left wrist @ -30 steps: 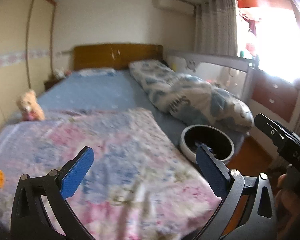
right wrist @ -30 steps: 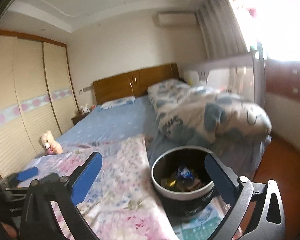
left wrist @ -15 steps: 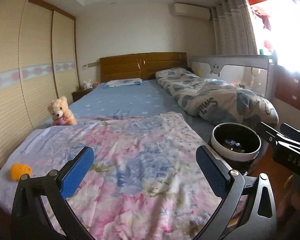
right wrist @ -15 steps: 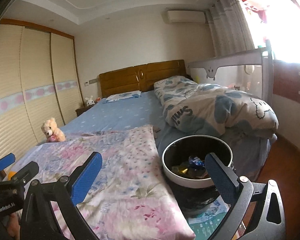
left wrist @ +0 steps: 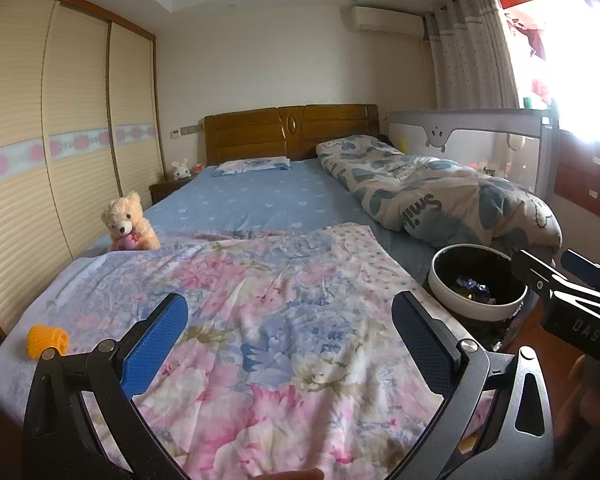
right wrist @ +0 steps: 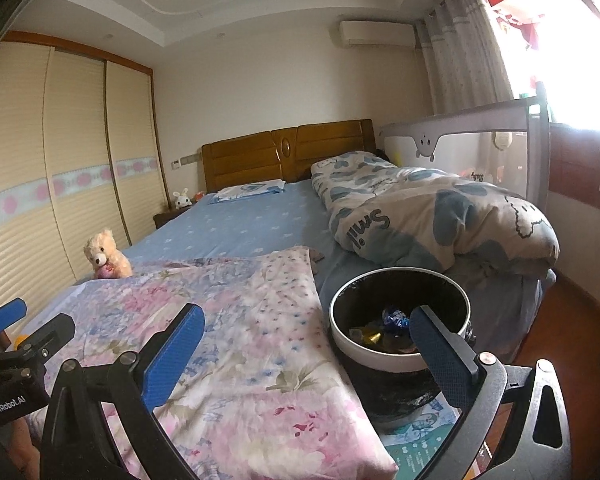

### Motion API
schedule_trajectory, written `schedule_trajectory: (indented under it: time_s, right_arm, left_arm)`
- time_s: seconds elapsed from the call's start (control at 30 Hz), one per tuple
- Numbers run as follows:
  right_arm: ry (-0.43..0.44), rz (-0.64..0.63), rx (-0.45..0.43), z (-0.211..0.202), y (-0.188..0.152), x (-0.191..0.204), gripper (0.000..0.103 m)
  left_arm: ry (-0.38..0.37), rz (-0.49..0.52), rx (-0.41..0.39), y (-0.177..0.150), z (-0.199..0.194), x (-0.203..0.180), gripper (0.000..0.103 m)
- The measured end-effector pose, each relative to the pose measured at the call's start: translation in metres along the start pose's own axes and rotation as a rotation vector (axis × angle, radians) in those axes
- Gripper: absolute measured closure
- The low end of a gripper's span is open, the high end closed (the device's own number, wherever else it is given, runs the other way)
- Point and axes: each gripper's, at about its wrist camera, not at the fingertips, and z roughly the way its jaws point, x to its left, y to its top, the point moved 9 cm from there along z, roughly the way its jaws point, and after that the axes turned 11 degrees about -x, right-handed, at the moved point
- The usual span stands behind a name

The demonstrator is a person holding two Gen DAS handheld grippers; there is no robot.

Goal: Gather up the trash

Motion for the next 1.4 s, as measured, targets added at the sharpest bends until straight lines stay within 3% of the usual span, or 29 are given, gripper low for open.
schedule_trajectory:
  time_s: [1.4]
  right_arm:
    - [0.021,0.004,0.01,-0.0026,-0.0047,0.0067,0.0]
  left_arm:
    - [-0.02,-0.008,0.007,0.0019,-0.0019,0.0031,0.0]
